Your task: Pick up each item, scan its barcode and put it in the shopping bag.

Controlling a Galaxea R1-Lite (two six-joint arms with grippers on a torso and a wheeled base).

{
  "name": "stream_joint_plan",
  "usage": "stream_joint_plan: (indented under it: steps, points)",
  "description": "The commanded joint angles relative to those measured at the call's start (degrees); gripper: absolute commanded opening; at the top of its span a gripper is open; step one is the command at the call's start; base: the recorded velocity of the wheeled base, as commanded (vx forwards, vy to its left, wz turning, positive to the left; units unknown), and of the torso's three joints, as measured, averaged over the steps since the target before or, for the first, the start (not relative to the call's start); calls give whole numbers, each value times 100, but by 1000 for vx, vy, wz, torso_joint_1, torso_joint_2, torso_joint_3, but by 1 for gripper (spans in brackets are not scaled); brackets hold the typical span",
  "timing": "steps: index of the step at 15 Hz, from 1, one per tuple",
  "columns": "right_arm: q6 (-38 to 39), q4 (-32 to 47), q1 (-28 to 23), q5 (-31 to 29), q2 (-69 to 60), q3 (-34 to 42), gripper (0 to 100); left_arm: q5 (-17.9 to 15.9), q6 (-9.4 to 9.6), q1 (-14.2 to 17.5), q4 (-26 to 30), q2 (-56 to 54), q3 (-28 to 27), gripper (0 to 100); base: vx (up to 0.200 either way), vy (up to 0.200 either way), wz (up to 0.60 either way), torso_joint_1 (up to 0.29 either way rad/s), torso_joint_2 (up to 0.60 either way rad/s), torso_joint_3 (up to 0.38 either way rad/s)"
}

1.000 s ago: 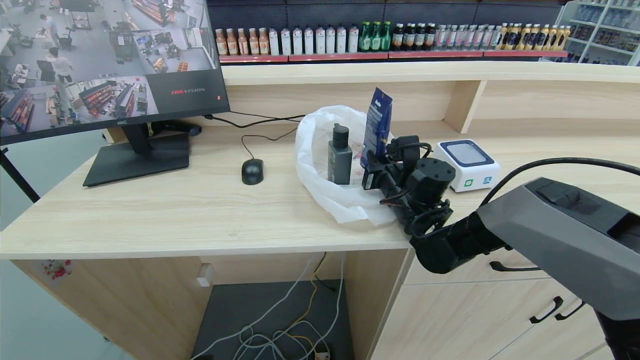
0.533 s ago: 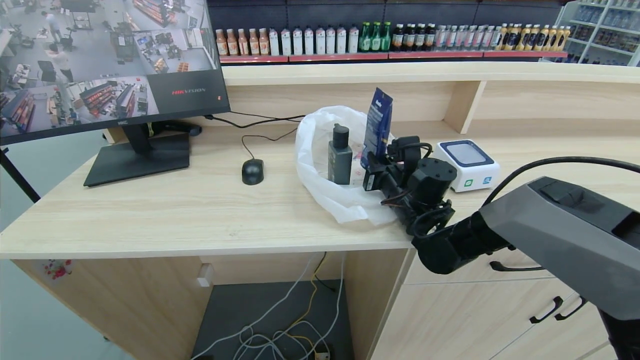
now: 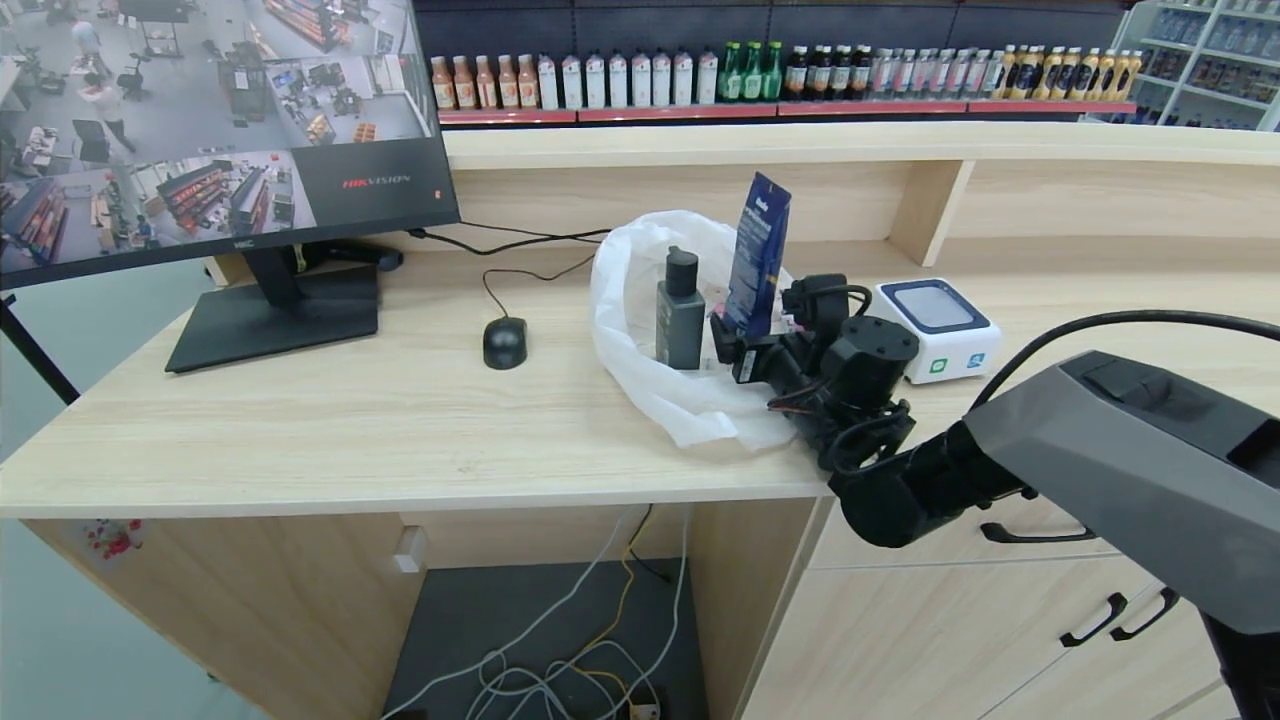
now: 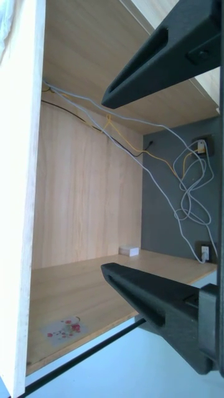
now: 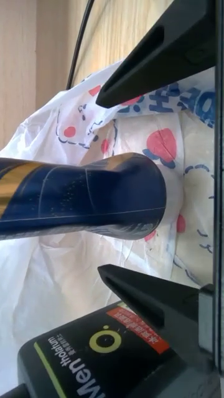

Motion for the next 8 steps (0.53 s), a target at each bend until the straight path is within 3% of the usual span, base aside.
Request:
stream_joint_plan:
  steps: [1, 8]
  points:
    - [-6, -75, 5, -3, -147, 99, 100, 0, -2, 0, -1, -2, -6, 100, 0, 0, 0, 0, 0, 0]
    - [-15, -576, 5, -117, -1123, 1365, 100, 0, -2, 0, -1, -2, 2, 100, 0, 0, 0, 0, 0, 0]
